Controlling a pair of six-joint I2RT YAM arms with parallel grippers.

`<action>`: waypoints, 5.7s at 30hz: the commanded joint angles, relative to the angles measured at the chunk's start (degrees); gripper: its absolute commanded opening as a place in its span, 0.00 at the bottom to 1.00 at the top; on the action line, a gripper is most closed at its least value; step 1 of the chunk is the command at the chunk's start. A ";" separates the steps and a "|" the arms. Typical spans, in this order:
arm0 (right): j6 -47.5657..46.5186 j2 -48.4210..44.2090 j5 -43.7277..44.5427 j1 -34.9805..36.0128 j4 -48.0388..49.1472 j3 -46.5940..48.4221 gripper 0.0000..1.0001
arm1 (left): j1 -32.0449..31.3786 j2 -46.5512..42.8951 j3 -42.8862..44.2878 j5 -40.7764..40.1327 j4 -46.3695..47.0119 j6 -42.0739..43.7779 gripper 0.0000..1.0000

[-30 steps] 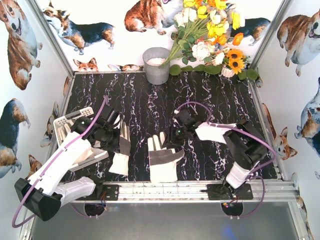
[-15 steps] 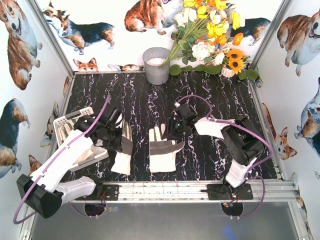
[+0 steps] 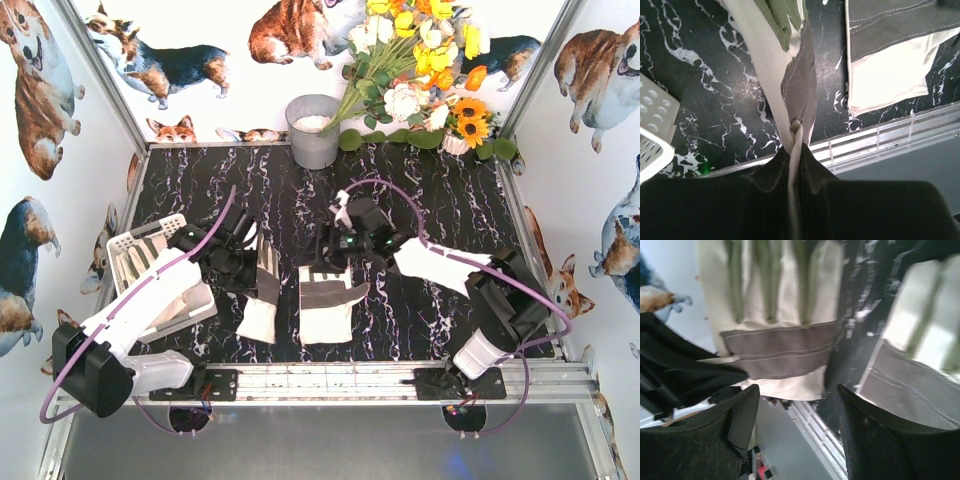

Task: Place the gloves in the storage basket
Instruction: Pair the glove with the glove.

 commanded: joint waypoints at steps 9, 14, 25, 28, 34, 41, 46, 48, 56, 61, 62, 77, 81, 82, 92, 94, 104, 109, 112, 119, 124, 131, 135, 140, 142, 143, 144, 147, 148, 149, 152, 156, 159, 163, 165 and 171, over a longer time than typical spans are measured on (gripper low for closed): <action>15.96 10.75 -5.42 5.43 23.55 1.38 0.60 | -0.19 0.93 -2.10 7.06 10.33 -0.42 0.16; 15.65 12.73 -4.54 5.44 21.83 2.17 0.59 | -0.19 0.06 -3.73 12.55 16.83 -1.28 0.30; 15.35 10.69 -3.63 5.44 20.55 0.61 0.69 | -0.19 0.84 -6.40 16.67 25.64 -3.36 0.36; 15.46 9.94 -3.73 5.44 20.35 0.76 0.72 | -0.19 0.94 -6.49 16.90 26.68 -3.06 0.39; 14.67 8.13 -3.61 5.28 18.15 0.39 0.79 | -0.19 0.50 -6.81 17.37 29.10 -3.05 0.50; 14.08 5.22 -3.60 3.35 18.31 -2.55 0.84 | -0.19 1.10 -8.98 19.18 33.23 -3.98 0.55; 12.92 4.68 -4.41 1.50 18.22 -3.70 0.85 | -0.19 1.28 -11.34 20.90 40.13 -5.21 0.60; 13.06 4.62 -4.97 0.74 19.30 -4.42 0.88 | -0.19 1.51 -12.36 21.97 43.49 -6.39 0.62; 12.45 4.28 -5.79 -1.71 20.08 -6.23 0.90 | -0.27 2.19 -17.05 26.64 54.06 -8.59 0.75; 13.57 4.42 -5.95 -3.27 22.05 -7.61 0.90 | -0.29 -0.12 -18.06 28.37 55.51 -7.74 0.91; 13.51 4.34 -5.87 -3.46 22.13 -7.76 0.90 | -0.28 -1.10 -18.03 28.28 55.03 -7.31 0.94; 15.11 4.07 -5.76 -4.58 24.20 -9.42 0.90 | 8.60 -11.18 -31.75 14.42 55.49 -19.37 0.67; 15.37 3.59 -5.76 -4.58 24.28 -9.42 0.90 | 8.55 -9.78 -34.43 11.75 56.94 -22.28 0.57; 15.38 3.54 -5.69 -4.58 24.20 -9.37 0.90 | 8.60 -8.98 -35.06 11.99 57.59 -22.56 0.57; 14.01 1.84 -5.61 -4.97 21.98 -9.15 0.90 | 8.08 -2.00 -37.74 18.71 68.52 -24.72 0.57; 13.31 1.37 -5.85 -5.23 21.08 -9.02 0.90 | 7.47 0.39 -37.60 19.36 70.05 -24.68 0.57; 9.92 -1.42 -8.55 -5.38 18.40 -8.34 0.90 | 5.94 10.12 -37.01 21.66 78.96 -26.35 0.51; 6.65 -3.25 -9.96 -5.29 14.81 -8.28 0.90 | 5.59 11.74 -36.93 21.99 80.03 -26.98 0.47; 3.94 -4.06 -10.13 -4.84 11.61 -7.70 0.90 | 5.42 11.64 -37.30 21.77 80.13 -27.14 0.45; -2.20 -1.54 -8.28 -3.34 5.96 -6.87 0.89 | 5.18 11.96 -37.47 21.77 80.68 -27.45 0.40; -4.02 0.03 -6.01 -1.48 4.61 -5.86 0.83 | 5.00 11.64 -37.50 21.72 80.60 -27.49 0.39; -9.12 0.44 -2.62 0.52 -2.99 -2.19 0.25 | 4.99 10.68 -37.83 19.57 80.12 -27.03 0.18; -10.36 -0.68 -2.55 0.69 -5.63 -1.11 0.00 | 4.94 9.54 -37.49 18.87 79.25 -26.15 0.03; -9.88 -3.44 -4.93 0.69 -7.24 0.08 0.00 | 5.00 5.42 -36.08 17.46 74.94 -23.72 0.00; -9.31 -5.29 -6.56 0.69 -7.10 0.34 0.00 | 5.00 3.15 -35.33 16.77 71.90 -22.11 0.11; -9.36 -6.66 -7.22 0.69 -7.24 0.49 0.00 | 4.99 1.79 -35.10 16.39 70.61 -21.56 0.19; -9.66 -7.72 -7.81 0.69 -7.63 0.73 0.00 | 5.03 0.33 -35.12 16.22 69.85 -21.17 0.24; -10.99 -10.75 -9.02 0.04 -8.99 1.01 0.00 | 5.32 -3.77 -36.16 16.16 69.70 -21.05 0.41; -11.07 -11.72 -10.08 -0.46 -8.53 0.83 0.00 | 5.45 -4.98 -36.55 16.62 70.01 -21.11 0.46; -10.86 -12.51 -11.79 -1.11 -7.61 0.41 0.00 | 5.56 -6.16 -36.93 17.60 70.70 -21.22 0.53; -9.88 -14.63 -17.09 -3.26 -3.34 -0.67 0.00 | 5.63 -9.39 -38.73 20.71 76.09 -22.99 0.68; -8.92 -17.12 -24.08 -4.80 1.84 -0.11 0.00 | 5.65 -10.74 -40.30 27.11 87.38 -27.60 0.79; -7.55 -18.22 -27.61 -5.23 4.86 0.47 0.00 | 5.67 -10.97 -40.67 29.91 94.02 -30.83 0.80; -3.58 -19.07 -30.28 -5.37 12.52 -0.68 0.00 | 5.59 -10.30 -40.12 33.25 100.40 -33.62 0.79; -1.25 -19.22 -30.43 -5.50 16.31 -2.33 0.00 | 5.59 -8.68 -39.73 36.05 104.76 -36.32 0.74; -4.05 -20.19 -24.74 -8.05 9.69 -4.55 0.00 | 5.63 -10.10 -39.79 31.35 98.24 -32.80 0.36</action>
